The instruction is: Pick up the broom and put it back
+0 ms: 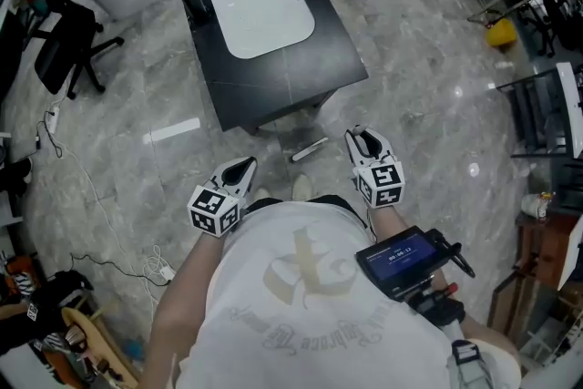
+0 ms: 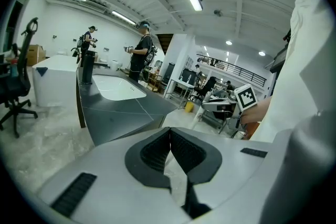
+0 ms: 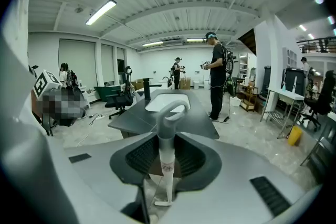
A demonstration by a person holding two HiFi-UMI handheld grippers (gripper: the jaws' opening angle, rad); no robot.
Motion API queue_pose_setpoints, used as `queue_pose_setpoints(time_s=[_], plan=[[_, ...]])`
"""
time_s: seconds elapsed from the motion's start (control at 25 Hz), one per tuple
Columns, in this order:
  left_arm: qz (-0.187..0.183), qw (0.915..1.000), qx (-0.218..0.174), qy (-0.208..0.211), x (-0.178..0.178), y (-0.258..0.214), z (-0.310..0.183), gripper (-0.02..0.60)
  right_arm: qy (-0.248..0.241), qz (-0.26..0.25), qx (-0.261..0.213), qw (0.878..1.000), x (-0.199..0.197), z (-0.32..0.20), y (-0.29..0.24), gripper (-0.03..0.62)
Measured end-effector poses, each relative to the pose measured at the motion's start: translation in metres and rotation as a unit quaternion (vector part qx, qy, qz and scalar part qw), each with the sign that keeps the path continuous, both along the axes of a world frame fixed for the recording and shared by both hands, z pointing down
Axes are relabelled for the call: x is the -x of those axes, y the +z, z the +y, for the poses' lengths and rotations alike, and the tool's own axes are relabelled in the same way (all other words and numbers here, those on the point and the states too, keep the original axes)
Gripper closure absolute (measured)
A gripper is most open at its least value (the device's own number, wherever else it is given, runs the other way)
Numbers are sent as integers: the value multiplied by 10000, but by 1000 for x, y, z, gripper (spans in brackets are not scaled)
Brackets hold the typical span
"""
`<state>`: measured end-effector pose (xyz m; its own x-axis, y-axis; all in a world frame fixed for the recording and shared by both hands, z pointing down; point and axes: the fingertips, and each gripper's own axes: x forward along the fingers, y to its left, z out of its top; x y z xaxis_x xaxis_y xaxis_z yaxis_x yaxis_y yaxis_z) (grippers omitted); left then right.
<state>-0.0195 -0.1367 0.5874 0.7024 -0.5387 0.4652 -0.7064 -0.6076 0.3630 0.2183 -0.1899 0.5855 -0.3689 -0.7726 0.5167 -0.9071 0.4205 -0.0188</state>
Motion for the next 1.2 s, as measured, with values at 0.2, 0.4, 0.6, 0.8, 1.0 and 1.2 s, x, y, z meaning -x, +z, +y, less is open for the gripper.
queue_pose_setpoints(time_s=[0.2,0.4,0.6,0.8,1.0,1.2], plan=[[-44,9997,18,-252,5,1,0,569,-228,-76,-41,9997,11,-16,1,487],[-75,9985,32,-536,12,2,1,569,-515,-124,-71,9986,26,-30,3,485],[-113,9960,17,-887,23,1,7,569,-775,-132,-57,9969,37,-49,6,485],[-173,9917,27,-1271,38,2,14,569,-936,-133,-24,9955,47,-74,11,485],[-235,9861,32,-1643,50,-1,24,569,-1115,-180,10,9936,59,-93,13,485],[-290,9815,34,-1894,57,-3,35,569,-1163,-242,138,9928,70,-109,15,485]])
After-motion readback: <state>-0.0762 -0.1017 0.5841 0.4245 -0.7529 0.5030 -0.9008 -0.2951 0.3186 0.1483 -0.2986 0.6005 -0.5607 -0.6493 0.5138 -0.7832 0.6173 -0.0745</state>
